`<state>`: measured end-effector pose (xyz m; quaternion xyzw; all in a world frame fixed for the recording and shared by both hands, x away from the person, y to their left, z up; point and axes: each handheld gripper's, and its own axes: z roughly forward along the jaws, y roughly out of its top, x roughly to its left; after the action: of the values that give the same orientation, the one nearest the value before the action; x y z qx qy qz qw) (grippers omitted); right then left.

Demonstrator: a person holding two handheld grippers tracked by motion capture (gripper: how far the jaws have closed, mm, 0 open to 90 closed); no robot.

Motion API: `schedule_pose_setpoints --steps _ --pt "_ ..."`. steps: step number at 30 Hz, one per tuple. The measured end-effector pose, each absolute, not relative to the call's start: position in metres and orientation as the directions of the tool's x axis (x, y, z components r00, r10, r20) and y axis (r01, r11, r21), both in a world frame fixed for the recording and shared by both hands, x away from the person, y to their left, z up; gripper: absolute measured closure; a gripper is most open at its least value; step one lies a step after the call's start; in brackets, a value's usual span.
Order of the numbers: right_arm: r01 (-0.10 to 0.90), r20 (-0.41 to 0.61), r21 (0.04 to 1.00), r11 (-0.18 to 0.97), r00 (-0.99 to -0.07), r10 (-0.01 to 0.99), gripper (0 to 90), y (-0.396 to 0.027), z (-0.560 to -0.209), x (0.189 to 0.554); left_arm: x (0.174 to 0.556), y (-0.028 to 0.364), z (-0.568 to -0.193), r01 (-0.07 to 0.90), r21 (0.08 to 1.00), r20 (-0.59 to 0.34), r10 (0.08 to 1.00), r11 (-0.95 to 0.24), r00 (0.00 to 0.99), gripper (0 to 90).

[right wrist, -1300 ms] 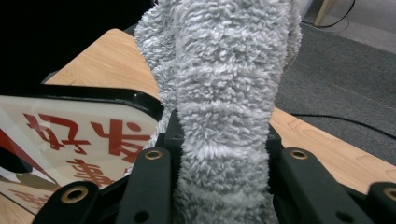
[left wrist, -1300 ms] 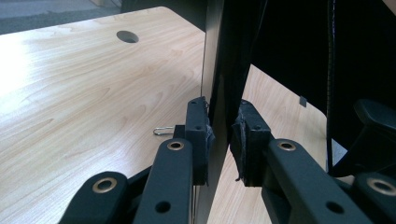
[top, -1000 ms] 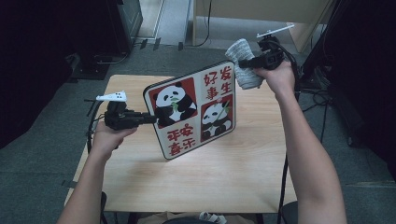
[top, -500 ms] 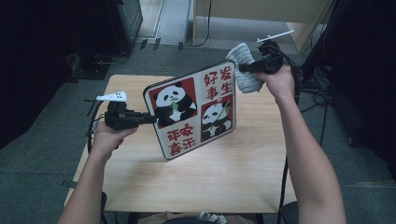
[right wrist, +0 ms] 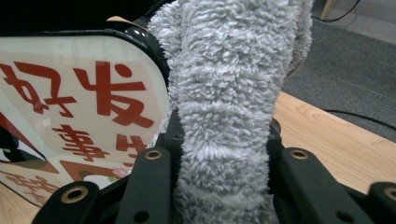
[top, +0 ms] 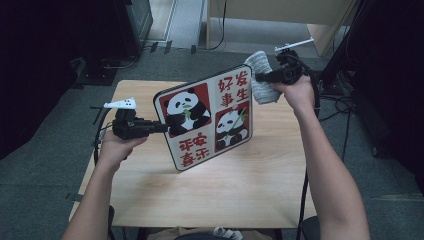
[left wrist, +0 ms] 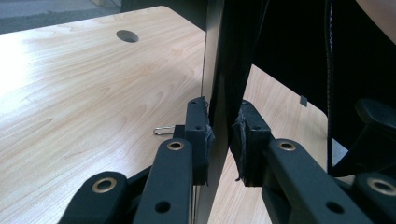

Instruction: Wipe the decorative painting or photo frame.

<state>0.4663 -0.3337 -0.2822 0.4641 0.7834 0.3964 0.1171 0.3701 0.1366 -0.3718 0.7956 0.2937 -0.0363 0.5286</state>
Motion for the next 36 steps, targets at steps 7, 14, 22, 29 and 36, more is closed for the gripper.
schedule_pose_setpoints --steps 7,14,22,29,36 --pt "0.630 0.186 0.736 0.250 -0.543 0.819 67.2 -0.334 -0.287 0.463 0.370 0.136 -0.372 0.506 0.819 -0.369 0.429 -0.270 0.825 77.7" --pt "0.638 0.200 0.732 0.238 -0.536 0.820 67.3 -0.336 -0.295 0.461 0.370 0.136 -0.373 0.511 0.817 -0.377 0.424 -0.266 0.824 77.7" --pt "0.637 0.192 0.733 0.240 -0.532 0.825 67.4 -0.336 -0.302 0.457 0.370 0.136 -0.373 0.508 0.820 -0.375 0.422 -0.265 0.825 77.9" --pt "0.651 0.200 0.720 0.241 -0.527 0.826 67.4 -0.336 -0.310 0.455 0.370 0.136 -0.373 0.505 0.821 -0.372 0.421 -0.266 0.827 78.0" --pt "0.645 0.199 0.729 0.228 -0.519 0.831 67.4 -0.337 -0.317 0.451 0.370 0.136 -0.373 0.506 0.821 -0.374 0.422 -0.264 0.826 77.9"
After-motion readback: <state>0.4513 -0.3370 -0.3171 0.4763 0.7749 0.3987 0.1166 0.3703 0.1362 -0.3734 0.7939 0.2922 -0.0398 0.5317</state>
